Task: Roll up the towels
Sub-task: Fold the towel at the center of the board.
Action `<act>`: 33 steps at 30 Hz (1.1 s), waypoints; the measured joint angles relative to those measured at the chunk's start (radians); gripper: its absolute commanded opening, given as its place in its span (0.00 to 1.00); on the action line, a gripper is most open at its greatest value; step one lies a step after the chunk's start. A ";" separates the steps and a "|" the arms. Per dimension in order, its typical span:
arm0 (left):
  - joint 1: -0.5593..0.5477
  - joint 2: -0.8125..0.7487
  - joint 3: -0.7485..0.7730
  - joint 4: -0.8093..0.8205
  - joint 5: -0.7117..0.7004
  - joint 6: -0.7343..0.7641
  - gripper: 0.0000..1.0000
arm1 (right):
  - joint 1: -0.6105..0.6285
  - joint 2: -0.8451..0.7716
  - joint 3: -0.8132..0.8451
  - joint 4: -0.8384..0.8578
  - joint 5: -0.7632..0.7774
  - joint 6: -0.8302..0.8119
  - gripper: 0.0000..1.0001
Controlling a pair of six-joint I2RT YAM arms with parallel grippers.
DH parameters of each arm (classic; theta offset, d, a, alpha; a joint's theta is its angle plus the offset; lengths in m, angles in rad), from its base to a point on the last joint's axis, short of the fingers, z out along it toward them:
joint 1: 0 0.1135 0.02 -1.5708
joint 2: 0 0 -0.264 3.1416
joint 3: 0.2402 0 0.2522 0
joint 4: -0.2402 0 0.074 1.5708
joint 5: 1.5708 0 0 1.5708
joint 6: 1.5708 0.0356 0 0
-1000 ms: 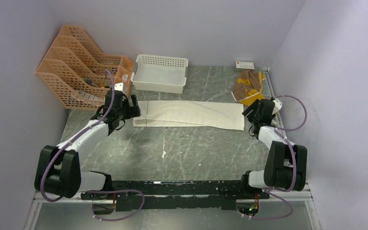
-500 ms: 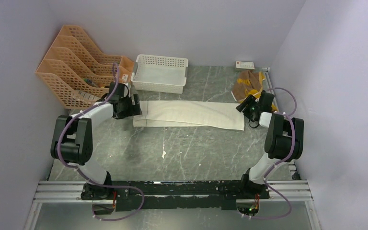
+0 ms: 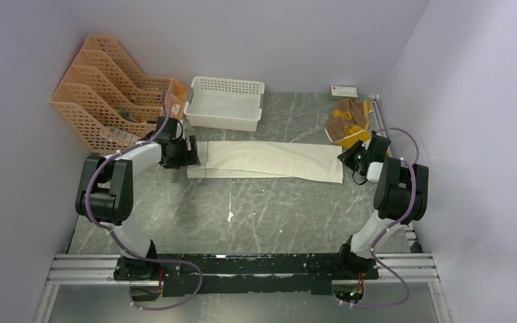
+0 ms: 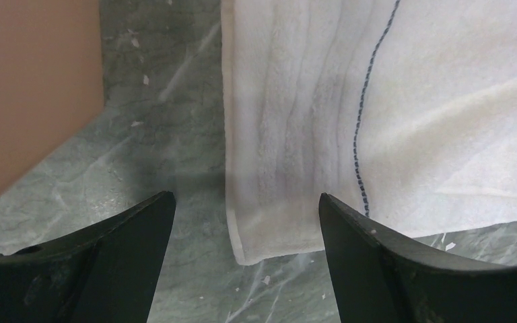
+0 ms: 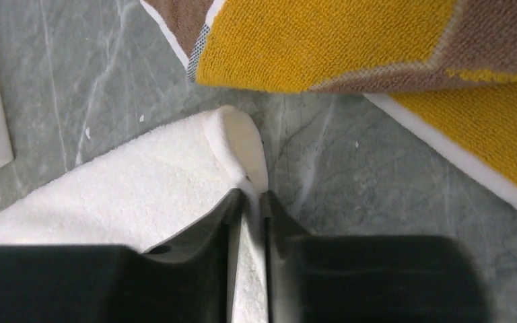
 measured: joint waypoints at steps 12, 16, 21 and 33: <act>0.038 0.057 0.026 0.022 0.079 -0.031 0.71 | -0.041 0.043 -0.002 0.033 -0.113 0.021 0.00; 0.042 0.081 0.037 0.051 0.090 -0.046 0.58 | -0.042 0.049 -0.002 0.037 -0.138 0.028 0.00; 0.044 0.094 0.029 0.093 0.100 -0.077 0.46 | -0.042 0.050 -0.002 0.034 -0.152 0.028 0.08; 0.045 0.056 -0.084 0.245 0.123 -0.145 0.07 | -0.041 0.039 -0.002 0.026 -0.175 0.045 0.29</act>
